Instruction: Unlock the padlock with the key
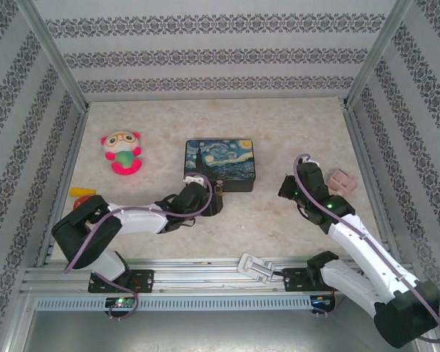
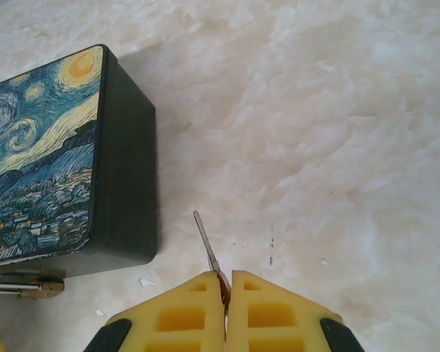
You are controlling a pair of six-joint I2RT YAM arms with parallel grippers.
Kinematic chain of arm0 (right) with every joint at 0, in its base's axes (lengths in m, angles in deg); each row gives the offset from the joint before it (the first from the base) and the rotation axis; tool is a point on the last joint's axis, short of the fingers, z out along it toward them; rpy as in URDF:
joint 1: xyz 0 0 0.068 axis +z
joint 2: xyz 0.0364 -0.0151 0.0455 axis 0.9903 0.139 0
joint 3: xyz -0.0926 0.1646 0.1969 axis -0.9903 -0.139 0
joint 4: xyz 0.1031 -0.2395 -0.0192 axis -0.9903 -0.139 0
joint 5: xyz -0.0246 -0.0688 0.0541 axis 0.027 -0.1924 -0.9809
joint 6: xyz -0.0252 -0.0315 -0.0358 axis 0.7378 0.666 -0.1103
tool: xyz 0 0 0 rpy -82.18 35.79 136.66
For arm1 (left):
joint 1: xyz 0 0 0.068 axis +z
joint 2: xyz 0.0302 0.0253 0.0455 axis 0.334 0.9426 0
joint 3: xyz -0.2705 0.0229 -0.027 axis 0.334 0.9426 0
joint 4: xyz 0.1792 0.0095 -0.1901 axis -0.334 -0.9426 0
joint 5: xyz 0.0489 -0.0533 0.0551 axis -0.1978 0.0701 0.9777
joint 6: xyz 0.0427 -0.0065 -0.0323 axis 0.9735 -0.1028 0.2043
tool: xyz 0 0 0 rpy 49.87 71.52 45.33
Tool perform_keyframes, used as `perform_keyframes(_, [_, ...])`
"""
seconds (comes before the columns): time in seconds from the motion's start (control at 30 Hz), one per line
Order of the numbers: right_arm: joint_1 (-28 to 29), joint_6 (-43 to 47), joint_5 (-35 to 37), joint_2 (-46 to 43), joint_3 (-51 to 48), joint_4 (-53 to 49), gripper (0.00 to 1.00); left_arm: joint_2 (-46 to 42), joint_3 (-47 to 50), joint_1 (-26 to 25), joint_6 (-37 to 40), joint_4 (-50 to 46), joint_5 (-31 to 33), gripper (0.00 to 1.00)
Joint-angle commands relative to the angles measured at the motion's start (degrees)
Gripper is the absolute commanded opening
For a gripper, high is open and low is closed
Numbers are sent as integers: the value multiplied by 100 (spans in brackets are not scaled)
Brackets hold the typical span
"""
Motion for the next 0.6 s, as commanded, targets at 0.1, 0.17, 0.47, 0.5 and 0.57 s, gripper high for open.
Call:
perform_keyframes(0.1, [72, 31, 252, -125, -114, -105, 0, 511, -441, -15, 152, 798, -54, 66])
perform_keyframes(0.17, [72, 31, 264, -115, -140, -47, 0, 718, -530, 3, 197, 1001, -107, 65])
perform_keyframes(0.47, [72, 53, 244, -63, -141, -14, 0, 1255, -996, 139, 401, 898, 81, 64])
perform_keyframes(0.5, [72, 49, 242, -63, -150, -6, 0, 1305, -1043, 148, 427, 845, 89, 64])
perform_keyframes(0.57, [72, 31, 245, -50, -159, 11, 0, 1404, -1137, 148, 506, 811, 75, 64])
